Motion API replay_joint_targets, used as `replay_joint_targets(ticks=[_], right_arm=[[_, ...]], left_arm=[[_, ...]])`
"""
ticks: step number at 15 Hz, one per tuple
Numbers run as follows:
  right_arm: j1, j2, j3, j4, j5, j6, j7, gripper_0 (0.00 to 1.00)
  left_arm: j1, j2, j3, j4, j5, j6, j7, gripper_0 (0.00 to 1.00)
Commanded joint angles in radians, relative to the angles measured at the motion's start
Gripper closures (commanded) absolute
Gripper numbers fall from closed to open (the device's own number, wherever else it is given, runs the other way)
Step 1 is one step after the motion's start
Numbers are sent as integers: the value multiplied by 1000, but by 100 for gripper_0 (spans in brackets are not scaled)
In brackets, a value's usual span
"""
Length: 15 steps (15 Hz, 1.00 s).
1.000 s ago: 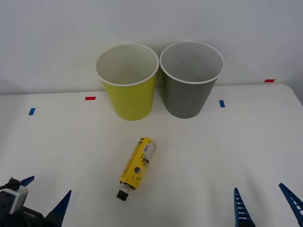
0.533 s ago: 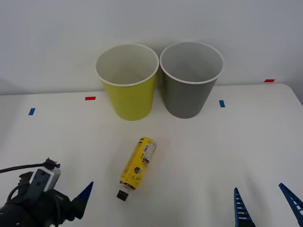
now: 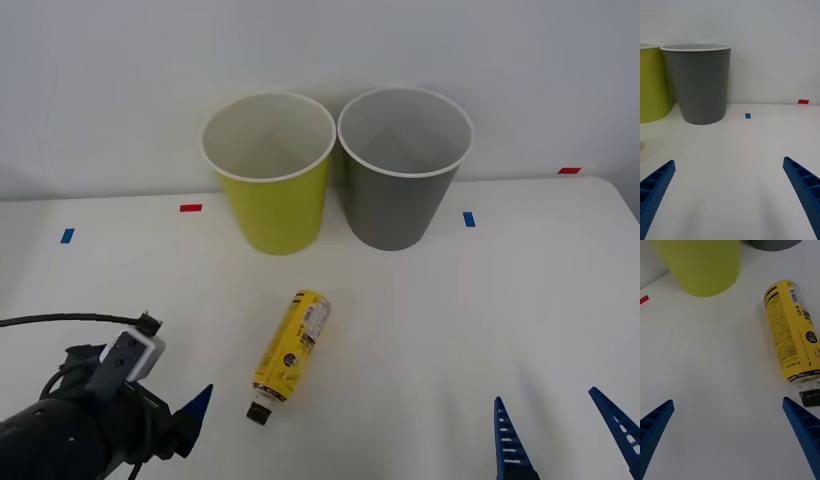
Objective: Put cans in the gray bin and PET bottles in the light green bin.
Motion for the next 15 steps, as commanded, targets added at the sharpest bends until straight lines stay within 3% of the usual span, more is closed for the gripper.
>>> replay_joint_targets(ticks=[1, 4, 7, 9, 11, 15], right_arm=[[0, 0, 0, 0, 0, 0, 0, 0], [0, 0, 0, 0, 0, 0, 0, 0], [0, 0, 0, 0, 0, 0, 0, 0], [0, 0, 0, 0, 0, 0, 0, 0], [0, 0, 0, 0, 0, 0, 0, 0], [0, 0, 0, 0, 0, 0, 0, 0]], left_arm=[[-115, 1, -23, -2, 30, 120, 15, 0], [-205, -37, -23, -2, 108, 224, 22, 0], [-282, -92, -30, 71, 155, 230, 22, 0], [-365, -100, -87, 120, 148, 256, 33, 0], [-440, -120, -118, 125, 151, 351, 58, 0], [-583, -145, -198, 125, 138, 491, 206, 0]])
